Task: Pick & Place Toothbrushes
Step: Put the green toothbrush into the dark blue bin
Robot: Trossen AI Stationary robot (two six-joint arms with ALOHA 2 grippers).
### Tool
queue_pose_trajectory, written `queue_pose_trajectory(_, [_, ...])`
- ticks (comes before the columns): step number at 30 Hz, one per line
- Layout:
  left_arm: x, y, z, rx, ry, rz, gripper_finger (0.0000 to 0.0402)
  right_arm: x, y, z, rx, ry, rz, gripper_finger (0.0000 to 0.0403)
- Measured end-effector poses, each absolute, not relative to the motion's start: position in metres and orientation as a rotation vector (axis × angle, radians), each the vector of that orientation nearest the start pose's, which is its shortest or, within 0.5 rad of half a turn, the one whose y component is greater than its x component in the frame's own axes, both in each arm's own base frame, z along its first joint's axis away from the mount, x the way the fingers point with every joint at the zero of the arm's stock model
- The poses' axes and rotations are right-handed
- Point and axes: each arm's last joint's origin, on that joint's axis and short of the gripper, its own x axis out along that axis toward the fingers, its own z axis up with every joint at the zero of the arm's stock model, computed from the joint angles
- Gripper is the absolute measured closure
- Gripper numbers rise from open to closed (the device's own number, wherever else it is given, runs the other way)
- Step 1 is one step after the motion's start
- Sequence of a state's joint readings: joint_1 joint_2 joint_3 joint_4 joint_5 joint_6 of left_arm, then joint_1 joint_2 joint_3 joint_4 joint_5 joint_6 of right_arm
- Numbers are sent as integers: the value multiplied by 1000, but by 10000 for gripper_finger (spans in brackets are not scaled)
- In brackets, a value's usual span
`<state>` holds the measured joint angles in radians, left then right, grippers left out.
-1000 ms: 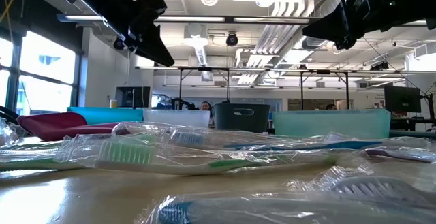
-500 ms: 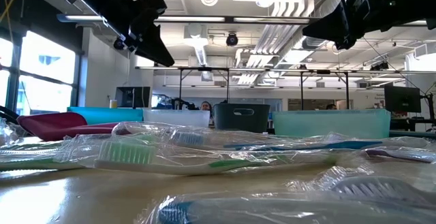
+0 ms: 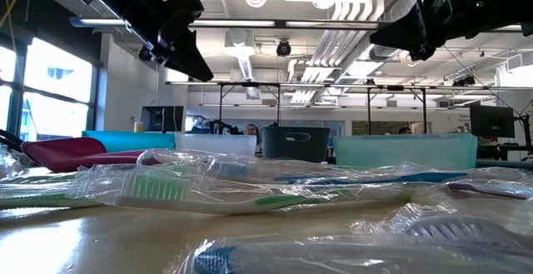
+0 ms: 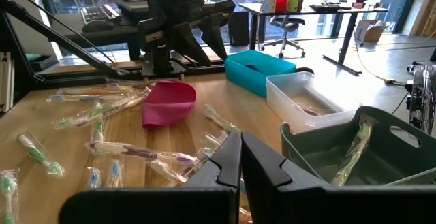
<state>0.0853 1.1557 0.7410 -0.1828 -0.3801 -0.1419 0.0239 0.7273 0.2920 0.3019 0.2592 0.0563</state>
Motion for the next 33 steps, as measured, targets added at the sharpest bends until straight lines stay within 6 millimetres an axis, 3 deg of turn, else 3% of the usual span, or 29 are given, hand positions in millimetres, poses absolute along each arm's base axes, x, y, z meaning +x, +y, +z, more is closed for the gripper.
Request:
queue_pose_trajectory(13, [232,50,231,-167,696,616,250,165,-3,217,37,126,-239,398])
queue_pose_trajectory(25, [255,58,185,-126,874,624,250,165,-3,216,36,135,-239,398])
queue_pose_trajectory(33, [265,57,169,-172,908,547,250,165,-3,216,35,137,-239,398])
